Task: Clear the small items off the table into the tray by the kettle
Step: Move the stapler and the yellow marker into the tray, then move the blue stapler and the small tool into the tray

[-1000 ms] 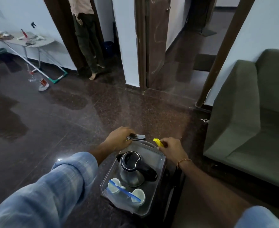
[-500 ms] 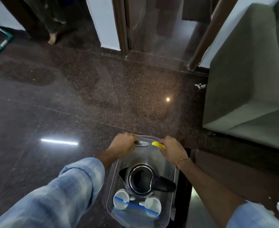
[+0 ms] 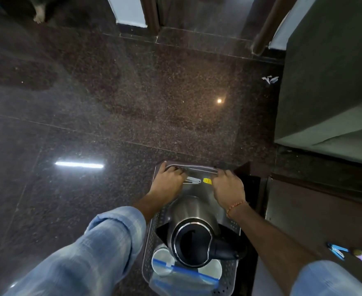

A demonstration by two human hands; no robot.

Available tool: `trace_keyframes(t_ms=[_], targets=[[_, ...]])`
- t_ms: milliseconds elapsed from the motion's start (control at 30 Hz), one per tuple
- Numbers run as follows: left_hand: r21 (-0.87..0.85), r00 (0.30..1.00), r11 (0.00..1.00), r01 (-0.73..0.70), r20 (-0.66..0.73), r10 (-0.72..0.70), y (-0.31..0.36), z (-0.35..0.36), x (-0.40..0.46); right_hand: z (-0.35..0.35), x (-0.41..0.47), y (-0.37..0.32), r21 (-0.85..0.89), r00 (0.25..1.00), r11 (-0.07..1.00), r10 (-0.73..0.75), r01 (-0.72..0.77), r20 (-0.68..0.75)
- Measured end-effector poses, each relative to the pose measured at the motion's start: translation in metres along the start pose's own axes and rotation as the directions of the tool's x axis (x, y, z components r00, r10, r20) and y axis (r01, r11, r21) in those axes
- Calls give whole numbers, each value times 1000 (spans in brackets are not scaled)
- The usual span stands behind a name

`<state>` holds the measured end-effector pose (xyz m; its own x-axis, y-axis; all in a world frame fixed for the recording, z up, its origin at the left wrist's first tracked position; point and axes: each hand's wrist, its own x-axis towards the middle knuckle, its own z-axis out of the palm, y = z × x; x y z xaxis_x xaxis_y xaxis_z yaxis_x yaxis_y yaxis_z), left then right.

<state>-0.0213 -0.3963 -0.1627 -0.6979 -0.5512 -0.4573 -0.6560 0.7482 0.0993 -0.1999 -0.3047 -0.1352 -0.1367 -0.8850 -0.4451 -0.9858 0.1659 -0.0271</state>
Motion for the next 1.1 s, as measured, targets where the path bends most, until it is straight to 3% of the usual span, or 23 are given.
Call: trace_keyframes(t_ms=[300,633,900,1100], targets=[[55,998,998,9,-61,-5,6,6,-20,1,-12,-2,-6,999,1000,26,-26,-29],[95,988,995,39,-150,-25,22,-58,-40,-44,-56,17,40,993,996,88,-85,-77],[-157,967,977,-143,-234,104,55,-119,-62,-66,-133,68,176,972,976,156,-125,-177],[-148,936,970,-193,-323,137,132,-144,-81,-60,-204,123,260,946,957,195,-126,-259]])
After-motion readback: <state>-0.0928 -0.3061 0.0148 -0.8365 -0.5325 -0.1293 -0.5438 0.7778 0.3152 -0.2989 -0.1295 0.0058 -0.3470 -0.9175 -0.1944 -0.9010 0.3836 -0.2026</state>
